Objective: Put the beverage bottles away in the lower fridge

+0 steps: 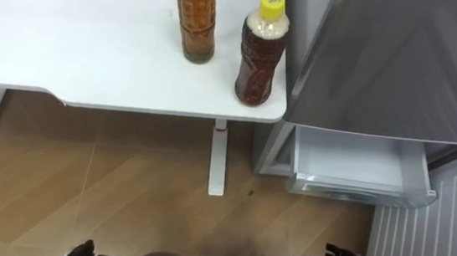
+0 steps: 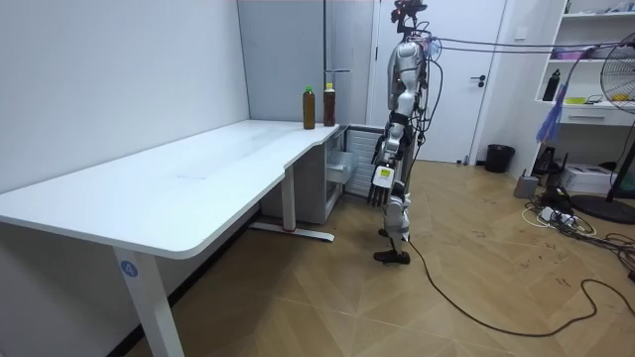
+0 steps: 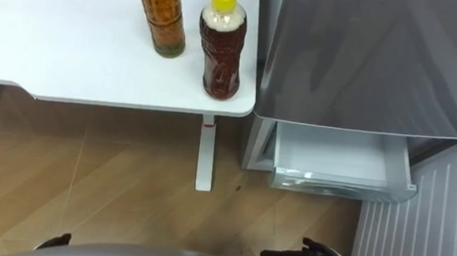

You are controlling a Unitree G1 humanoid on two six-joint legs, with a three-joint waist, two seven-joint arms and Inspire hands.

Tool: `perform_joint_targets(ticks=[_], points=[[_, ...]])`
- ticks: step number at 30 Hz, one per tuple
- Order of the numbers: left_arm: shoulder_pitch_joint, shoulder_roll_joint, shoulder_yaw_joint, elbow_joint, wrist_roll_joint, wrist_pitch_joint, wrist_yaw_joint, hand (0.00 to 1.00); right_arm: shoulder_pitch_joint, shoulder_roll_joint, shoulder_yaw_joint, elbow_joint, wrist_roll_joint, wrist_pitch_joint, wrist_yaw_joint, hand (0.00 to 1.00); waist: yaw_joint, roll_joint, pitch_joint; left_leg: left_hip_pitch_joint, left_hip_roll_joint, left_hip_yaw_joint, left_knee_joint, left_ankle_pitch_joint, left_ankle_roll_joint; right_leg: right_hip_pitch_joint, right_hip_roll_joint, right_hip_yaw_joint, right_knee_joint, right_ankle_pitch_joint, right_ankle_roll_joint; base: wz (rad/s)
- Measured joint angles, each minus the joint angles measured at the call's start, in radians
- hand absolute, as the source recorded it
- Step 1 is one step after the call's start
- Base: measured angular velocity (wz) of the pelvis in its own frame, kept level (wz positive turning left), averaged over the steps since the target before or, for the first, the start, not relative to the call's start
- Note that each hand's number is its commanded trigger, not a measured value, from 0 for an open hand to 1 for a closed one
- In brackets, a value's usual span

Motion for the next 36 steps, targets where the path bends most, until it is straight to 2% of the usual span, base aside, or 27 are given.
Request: perform_joint_targets(ticks=[3, 5, 11, 12, 14, 18, 21, 23, 25, 30, 36], points=[[-0.004, -0.001, 0.069, -0.009, -0.071, 0.0, 0.056, 0.0, 0.003, 0.0, 0.001, 0.005, 0.026, 0.002, -0.005, 0.0, 0.006, 0.003, 0.0022, 0.002, 0.0, 0.0, 0.0, 0.0, 0.0, 0.006, 0.0, -0.001, 0.0, 0.0, 0.0, 0.0], [0.013, -0.001, 0.118, -0.071, -0.104, 0.0, 0.12, 0.0, 0.014, 0.0, -0.007, -0.001, 0.039, 0.011, -0.011, 0.0, 0.007, 0.007, 0.0028, 0.013, 0.0, -0.001, -0.002, 0.0, 0.0, 0.016, 0.001, -0.001, 0.0, 0.0, 0.0, 0.0], [0.015, -0.004, 0.167, -0.184, -0.193, -0.028, 0.281, 0.0, 0.019, 0.0, -0.018, -0.002, 0.041, 0.01, -0.023, 0.0, 0.008, 0.01, 0.0007, 0.025, 0.001, -0.001, -0.003, 0.0, 0.0, 0.021, 0.002, 0.001, 0.002, 0.0, 0.0, 0.0], [0.022, -0.005, 0.168, -0.242, -0.222, -0.03, 0.318, 0.0, 0.02, 0.001, -0.019, -0.008, 0.041, 0.011, -0.03, 0.0, 0.007, 0.008, 0.0005, 0.026, 0.001, -0.001, -0.002, 0.0, 0.0, 0.022, 0.001, 0.0, 0.003, 0.0, 0.0, 0.0], [0.021, -0.005, 0.167, -0.341, -0.248, -0.06, 0.396, 0.0, 0.02, 0.0, -0.019, -0.018, 0.028, 0.012, -0.048, 0.0, 0.006, 0.005, -0.0002, 0.025, 0.0, -0.002, -0.001, 0.0, 0.0, 0.022, 0.001, 0.0, 0.003, 0.0, 0.0, 0.0], [0.01, -0.006, 0.16, -0.438, -0.252, -0.112, 0.48, 0.0, 0.032, 0.0, -0.019, -0.046, 0.01, 0.008, -0.054, 0.0, 0.004, 0.004, -0.0034, 0.027, 0.0, -0.003, -0.002, 0.0, 0.0, 0.028, 0.001, 0.0, 0.004, 0.0, 0.0, 0.0], [0.011, -0.008, 0.166, -0.564, -0.252, -0.137, 0.561, 0.0, 0.057, 0.001, -0.019, -0.068, 0.007, -0.016, -0.055, 0.0, 0.01, 0.005, -0.0049, 0.035, 0.001, -0.004, -0.002, 0.0, -0.001, 0.029, 0.003, -0.002, 0.004, 0.0, -0.001, 0.0], [0.01, -0.006, 0.169, -0.651, -0.251, -0.197, 0.623, 0.0, 0.067, 0.0, -0.02, -0.073, 0.006, -0.023, -0.055, 0.0, 0.018, 0.005, -0.0055, 0.034, 0.001, -0.003, -0.005, 0.0, -0.001, 0.025, 0.002, -0.001, 0.004, 0.0, -0.001, -0.04], [0.009, -0.007, 0.167, -0.71, -0.251, -0.217, 0.661, 0.0, 0.082, 0.0, -0.026, -0.083, 0.007, -0.027, -0.056, 0.0, 0.028, 0.007, -0.0061, 0.034, 0.001, -0.003, -0.007, 0.0, -0.001, 0.023, 0.003, 0.001, 0.005, 0.0, -0.001, -0.05], [0.024, -0.01, 0.166, -0.898, -0.247, -0.226, 0.729, 0.0, 0.089, 0.003, -0.037, -0.083, 0.009, -0.029, -0.055, 0.0, 0.032, 0.006, -0.0068, 0.036, 0.001, -0.006, -0.006, 0.0, -0.001, 0.026, 0.003, -0.004, 0.004, 0.001, -0.002, -0.01], [0.027, 0.005, 0.168, -1.11, -0.087, -0.243, 0.742, 0.0, 0.09, 0.001, -0.039, -0.079, 0.003, -0.047, -0.074, 0.0, 0.027, 0.019, -0.0048, 0.035, 0.001, -0.01, -0.004, 0.0, -0.001, 0.036, 0.003, -0.005, 0.004, 0.001, -0.002, 0.0]])
